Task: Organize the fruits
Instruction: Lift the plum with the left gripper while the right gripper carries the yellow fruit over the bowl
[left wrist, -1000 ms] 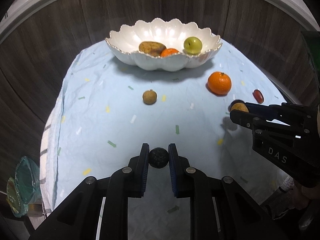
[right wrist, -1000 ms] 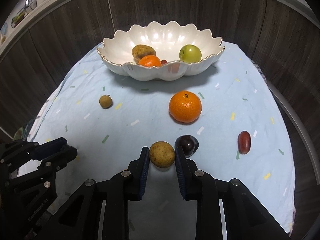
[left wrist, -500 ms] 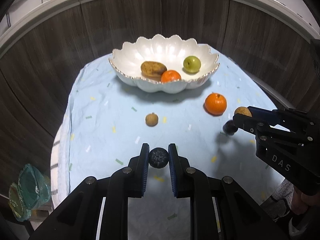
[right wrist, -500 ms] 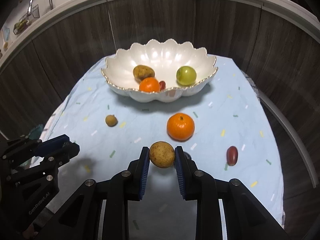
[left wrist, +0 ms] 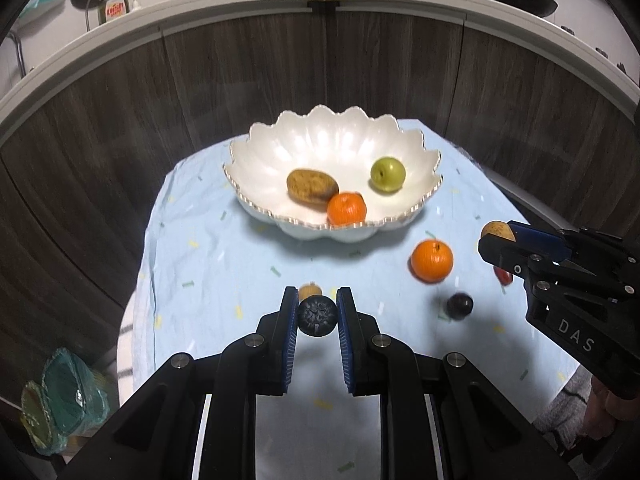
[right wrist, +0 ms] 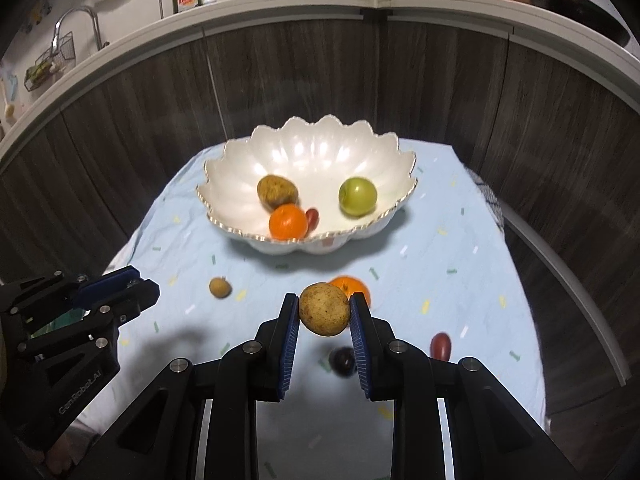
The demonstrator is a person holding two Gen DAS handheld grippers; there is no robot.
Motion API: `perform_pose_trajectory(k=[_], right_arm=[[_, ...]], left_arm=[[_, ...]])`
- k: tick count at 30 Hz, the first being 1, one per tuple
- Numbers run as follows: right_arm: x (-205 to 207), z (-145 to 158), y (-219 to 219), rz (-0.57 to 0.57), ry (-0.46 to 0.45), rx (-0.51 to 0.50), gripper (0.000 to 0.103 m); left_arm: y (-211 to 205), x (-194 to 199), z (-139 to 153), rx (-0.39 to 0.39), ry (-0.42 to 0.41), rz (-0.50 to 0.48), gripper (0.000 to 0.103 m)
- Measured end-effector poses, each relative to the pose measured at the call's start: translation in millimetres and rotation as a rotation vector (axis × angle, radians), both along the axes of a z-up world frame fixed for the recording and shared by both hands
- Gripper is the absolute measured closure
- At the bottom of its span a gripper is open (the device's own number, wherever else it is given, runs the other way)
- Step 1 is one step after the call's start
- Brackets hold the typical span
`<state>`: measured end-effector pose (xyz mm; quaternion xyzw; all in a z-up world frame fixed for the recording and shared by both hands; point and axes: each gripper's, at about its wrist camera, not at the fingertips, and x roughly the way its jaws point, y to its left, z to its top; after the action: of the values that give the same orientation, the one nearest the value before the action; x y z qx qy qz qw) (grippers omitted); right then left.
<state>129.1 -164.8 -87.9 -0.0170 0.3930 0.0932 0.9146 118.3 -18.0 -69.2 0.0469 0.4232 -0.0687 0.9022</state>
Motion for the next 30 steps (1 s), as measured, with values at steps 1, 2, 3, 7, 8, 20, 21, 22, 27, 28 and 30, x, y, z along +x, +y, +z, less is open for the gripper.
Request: perform_pose_trajectory(k=[1,2,3,7,8,20,21,22,27,28,30], right_arm=[[2.1,2.5,0.1,0.000,-0.008,-0.002,0.076],[3.6,4.2,-0.1,-0.001,-0.014,-0.004,0.076],[5.5,6.0,-0.4,-0.001,-0.019,-0.005,0.076],[15.6,13.2,-1.1,-0.005,-0.042,-0.012,0.076],[17.8,14.4,-1.2,-0.006,-0.046,-0.012,0.076],[42.2,24.5,-1.6,-0.006,-0.074,-0.017,0.076],[43.8,24.6,-1.6,-0.006,-0.074,-0.017,0.076],[46.5,24.9,-1.6,-0.007,-0.074,-0.015,0.076],[59.1,25.4,-2.3,-0.014,-0.076,-0.014,0.076],[62.9,24.9,-2.6,-0.016,-0.076,-0.014,0.076],[69.5,24.1,-3.4,-0.020,-0.073,-0.013,0.076]], left_arm=[[0.1,2.3,2.0,0.000,-0.006,0.001,0.083],[0.4,5.0,4.2,0.000,-0.011,0.001,0.083],[1.2,8.0,6.0,-0.002,-0.015,0.002,0.083],[4.4,19.3,11.4,-0.007,-0.022,0.005,0.083],[4.8,22.1,12.6,-0.007,-0.026,0.006,0.083],[8.0,54.0,25.6,-0.004,-0.061,0.008,0.083],[8.2,57.1,25.7,-0.005,-0.063,0.006,0.083],[8.4,60.0,26.0,-0.004,-0.064,0.006,0.083],[9.8,76.3,25.2,-0.006,-0.065,0.006,0.083],[10.0,79.8,24.2,-0.006,-0.063,0.006,0.083],[10.1,85.9,22.5,-0.006,-0.059,0.006,0.083]])
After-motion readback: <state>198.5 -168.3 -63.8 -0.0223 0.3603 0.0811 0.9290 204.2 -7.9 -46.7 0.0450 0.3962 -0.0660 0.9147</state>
